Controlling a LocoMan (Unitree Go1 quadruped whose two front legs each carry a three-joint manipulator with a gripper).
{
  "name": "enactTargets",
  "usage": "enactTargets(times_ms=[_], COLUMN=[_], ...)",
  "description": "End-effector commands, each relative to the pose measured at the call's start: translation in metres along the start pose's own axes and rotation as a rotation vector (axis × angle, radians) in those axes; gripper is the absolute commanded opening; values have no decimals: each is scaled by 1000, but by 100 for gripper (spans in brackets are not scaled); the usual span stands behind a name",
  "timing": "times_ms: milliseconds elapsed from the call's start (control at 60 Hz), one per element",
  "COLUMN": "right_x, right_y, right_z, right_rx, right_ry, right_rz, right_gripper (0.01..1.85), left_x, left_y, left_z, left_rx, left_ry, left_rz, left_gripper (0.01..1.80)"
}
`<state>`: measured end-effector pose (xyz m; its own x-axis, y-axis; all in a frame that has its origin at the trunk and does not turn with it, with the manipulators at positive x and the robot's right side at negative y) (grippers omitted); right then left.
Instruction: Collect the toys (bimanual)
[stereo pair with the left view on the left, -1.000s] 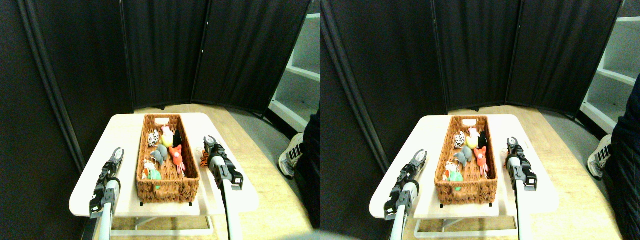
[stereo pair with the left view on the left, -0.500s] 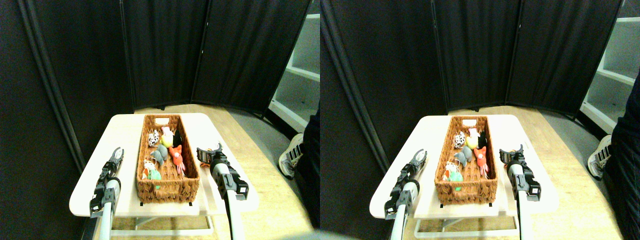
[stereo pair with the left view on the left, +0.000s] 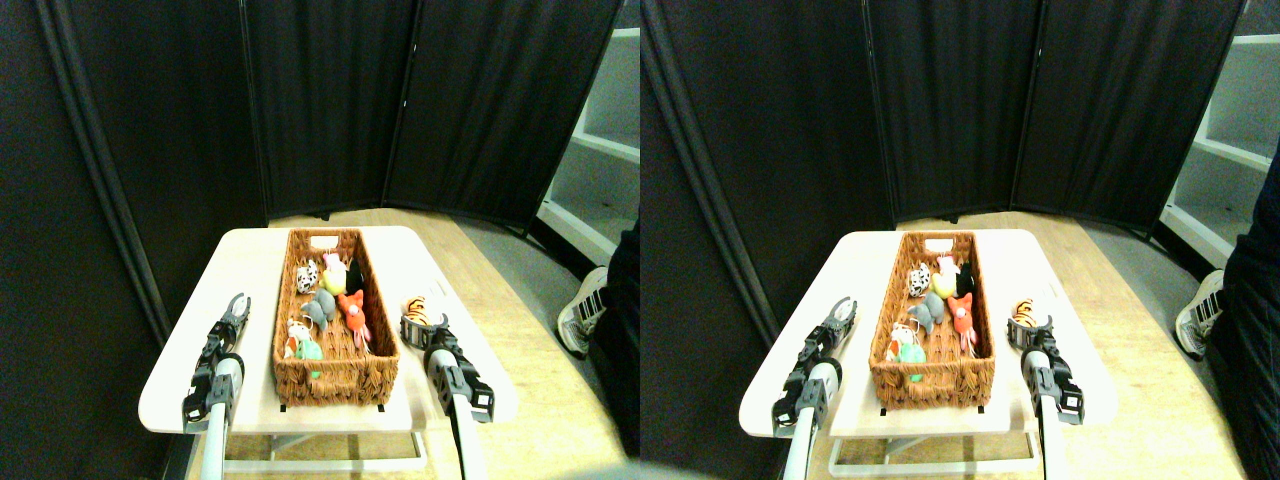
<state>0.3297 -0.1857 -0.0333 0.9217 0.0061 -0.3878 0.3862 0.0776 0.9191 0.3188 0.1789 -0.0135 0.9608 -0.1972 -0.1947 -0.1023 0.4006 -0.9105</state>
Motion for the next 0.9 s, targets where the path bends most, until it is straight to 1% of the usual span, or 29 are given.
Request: enactTargets(times_ms=[17, 33, 67, 83, 100, 117, 133, 183, 250, 300, 350, 383, 517, 583, 633, 667, 683, 733, 767, 817, 850, 867, 900], right_x=[10, 10, 11, 12, 12, 11, 12, 14, 15, 15, 12, 10, 8, 5, 4, 3, 1, -4, -4, -5, -7, -7, -10], right_y=[-9, -9, -11, -11, -11, -10, -10, -10, -10, -9, -6, -5, -1, 4, 13, 15, 19, 32, 42, 52, 60, 60, 70], right_z=[5, 5, 6, 6, 7, 7, 7, 11, 13, 16, 16, 17, 19, 18, 16, 15, 13, 7, 3, -2, -6, -6, -13], right_rx=[34, 34, 36, 42, 43, 42, 42, 36, 11, -15, -25, -18, -28, -62, -85, -89, -99, -163, -171, -217, -250, -250, -237], right_ry=[-43, -43, -49, -58, -62, -65, -66, -91, -116, -127, -161, -171, -176, -174, -148, -147, -140, -106, -79, -69, -36, -36, -7], right_rz=[-32, -32, -30, -28, -27, -22, -18, 5, 14, 21, 0, 3, 32, 36, 50, 51, 55, 84, 125, 140, 162, 162, 172], right_gripper=[73, 73, 65, 56, 51, 40, 36, 12, 1, 1, 1, 1, 1, 1, 1, 1, 1, 1, 1, 1, 1, 1, 1], left_x=[2, 2, 2, 2, 1, 1, 1, 3, 4, 3, 3, 3, 3, 3, 3, 3, 3, 4, 4, 4, 3, 3, 2], left_y=[-8, -8, -8, -9, -9, -9, -9, -9, -10, -11, -12, -13, -15, -16, -17, -17, -17, -17, -18, -18, -18, -18, -19], left_z=[2, 2, 1, 1, 1, 0, 0, 0, 0, 0, 0, 0, 0, -1, -1, 0, 0, 0, 0, 0, 0, 0, -1], left_rx=[11, 11, 3, 1, 0, 2, 2, -9, -8, 13, 17, 11, 14, 11, 2, 3, 4, 3, 12, 18, 19, 19, 23], left_ry=[-17, -17, -19, -19, -19, -21, -20, -10, -8, -15, -20, -17, -9, -8, -6, -5, -4, -3, 0, 5, 1, 1, -7], left_rz=[-30, -30, -27, -28, -27, -21, -20, -40, -40, -34, -44, -46, -52, -52, -53, -54, -56, -59, -64, -68, -63, -63, -56], left_gripper=[1, 1, 1, 1, 1, 1, 2, 1, 2, 2, 2, 2, 2, 3, 2, 2, 2, 1, 1, 1, 1, 1, 1])
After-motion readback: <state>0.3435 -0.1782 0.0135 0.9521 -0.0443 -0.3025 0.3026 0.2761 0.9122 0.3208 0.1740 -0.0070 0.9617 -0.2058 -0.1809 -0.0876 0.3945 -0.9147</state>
